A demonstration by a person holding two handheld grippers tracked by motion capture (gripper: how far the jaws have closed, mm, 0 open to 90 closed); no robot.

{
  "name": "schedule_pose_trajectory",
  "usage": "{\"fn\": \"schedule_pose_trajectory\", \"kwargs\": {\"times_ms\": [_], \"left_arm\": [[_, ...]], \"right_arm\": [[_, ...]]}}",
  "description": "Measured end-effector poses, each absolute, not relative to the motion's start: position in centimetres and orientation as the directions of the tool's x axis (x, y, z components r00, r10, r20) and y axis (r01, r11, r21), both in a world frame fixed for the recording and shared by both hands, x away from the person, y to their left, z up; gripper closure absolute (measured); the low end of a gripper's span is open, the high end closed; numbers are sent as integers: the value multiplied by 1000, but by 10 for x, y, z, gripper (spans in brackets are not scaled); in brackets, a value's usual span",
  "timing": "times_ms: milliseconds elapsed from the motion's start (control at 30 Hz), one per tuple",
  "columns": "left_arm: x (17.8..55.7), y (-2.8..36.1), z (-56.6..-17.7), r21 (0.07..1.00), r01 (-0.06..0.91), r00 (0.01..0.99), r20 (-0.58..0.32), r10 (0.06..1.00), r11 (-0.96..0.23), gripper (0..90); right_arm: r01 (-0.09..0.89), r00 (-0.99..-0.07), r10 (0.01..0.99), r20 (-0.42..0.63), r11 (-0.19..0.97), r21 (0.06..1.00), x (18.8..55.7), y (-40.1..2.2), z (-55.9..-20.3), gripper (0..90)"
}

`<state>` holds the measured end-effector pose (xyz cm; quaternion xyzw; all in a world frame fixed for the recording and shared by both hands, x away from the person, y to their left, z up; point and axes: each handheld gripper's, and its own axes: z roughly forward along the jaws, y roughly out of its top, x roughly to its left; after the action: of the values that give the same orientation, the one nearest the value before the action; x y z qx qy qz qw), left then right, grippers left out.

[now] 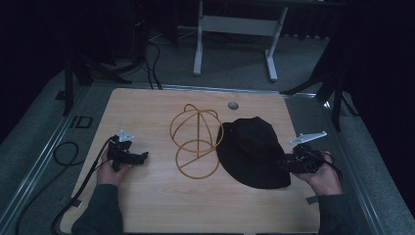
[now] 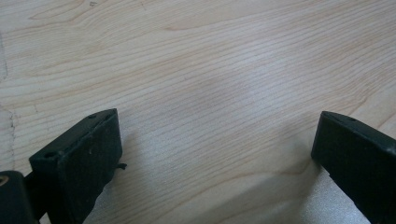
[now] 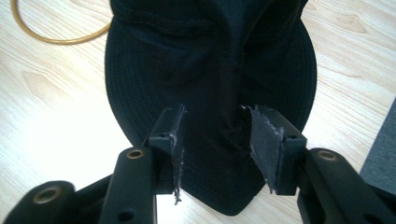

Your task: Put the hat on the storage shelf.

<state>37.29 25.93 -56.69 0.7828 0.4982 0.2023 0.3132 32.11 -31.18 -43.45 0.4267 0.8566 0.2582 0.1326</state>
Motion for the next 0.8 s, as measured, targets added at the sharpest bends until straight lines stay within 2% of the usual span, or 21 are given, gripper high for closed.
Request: {"fn": "schedule_pose_trajectory", "kwargs": {"times_ms": [133,233,433,800], "left_arm": [[373,259,-567,692,653,421,4,907,-307,20],[373,259,-567,692,653,421,5,907,-307,20],[373,259,-567,692,653,422,4,907,-307,20],[373,259,-567,692,653,422,5,907,-307,20]], "right_arm": [[663,-611,791,-21,526,533,326,-309,-432,518],[660,-629,778,-17,544,518,333,-305,-428,550],[662,-639,768,-42,577,479,342,-300,-427,545],[687,-634,770,-68,602,408,357,-291,-427,529]]}}
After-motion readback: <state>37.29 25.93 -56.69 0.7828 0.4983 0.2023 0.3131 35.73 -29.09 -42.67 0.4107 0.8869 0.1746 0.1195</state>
